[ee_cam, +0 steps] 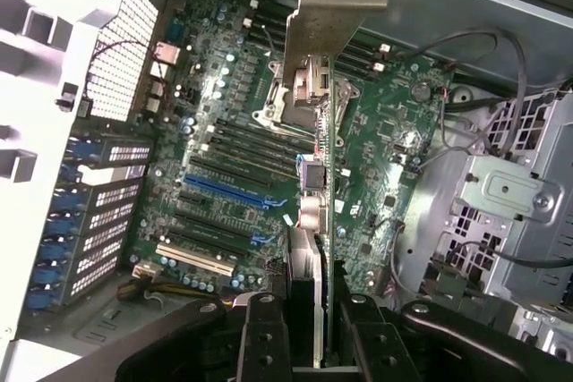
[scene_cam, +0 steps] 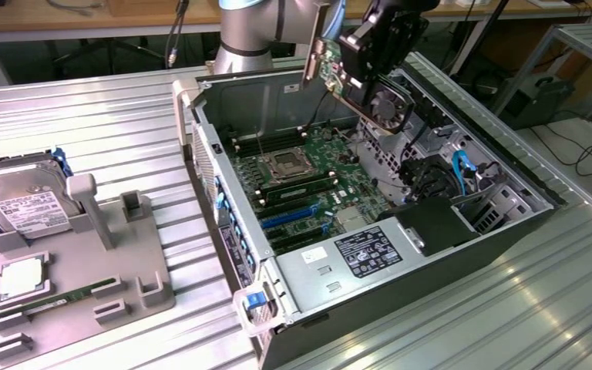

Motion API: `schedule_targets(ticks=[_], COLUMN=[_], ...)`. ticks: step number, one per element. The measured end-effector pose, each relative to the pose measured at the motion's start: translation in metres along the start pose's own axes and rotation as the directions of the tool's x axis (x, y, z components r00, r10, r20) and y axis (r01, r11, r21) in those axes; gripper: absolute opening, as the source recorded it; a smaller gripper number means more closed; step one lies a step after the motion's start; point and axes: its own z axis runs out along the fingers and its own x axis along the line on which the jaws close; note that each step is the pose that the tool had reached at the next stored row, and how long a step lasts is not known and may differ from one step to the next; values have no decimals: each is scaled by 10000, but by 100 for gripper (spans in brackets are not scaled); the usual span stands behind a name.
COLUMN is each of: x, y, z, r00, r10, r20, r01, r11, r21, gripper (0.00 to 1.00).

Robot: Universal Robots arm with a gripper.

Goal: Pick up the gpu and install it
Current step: 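Insert the gpu into the slot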

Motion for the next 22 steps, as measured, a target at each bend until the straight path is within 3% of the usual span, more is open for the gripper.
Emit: schedule_targets(ticks=[22], x=[1], y=[-3], z=[5], r00=[9960], r10=[-895], r20=[-13], r01=[895], r11=[9960], r21=[-7], gripper=[27])
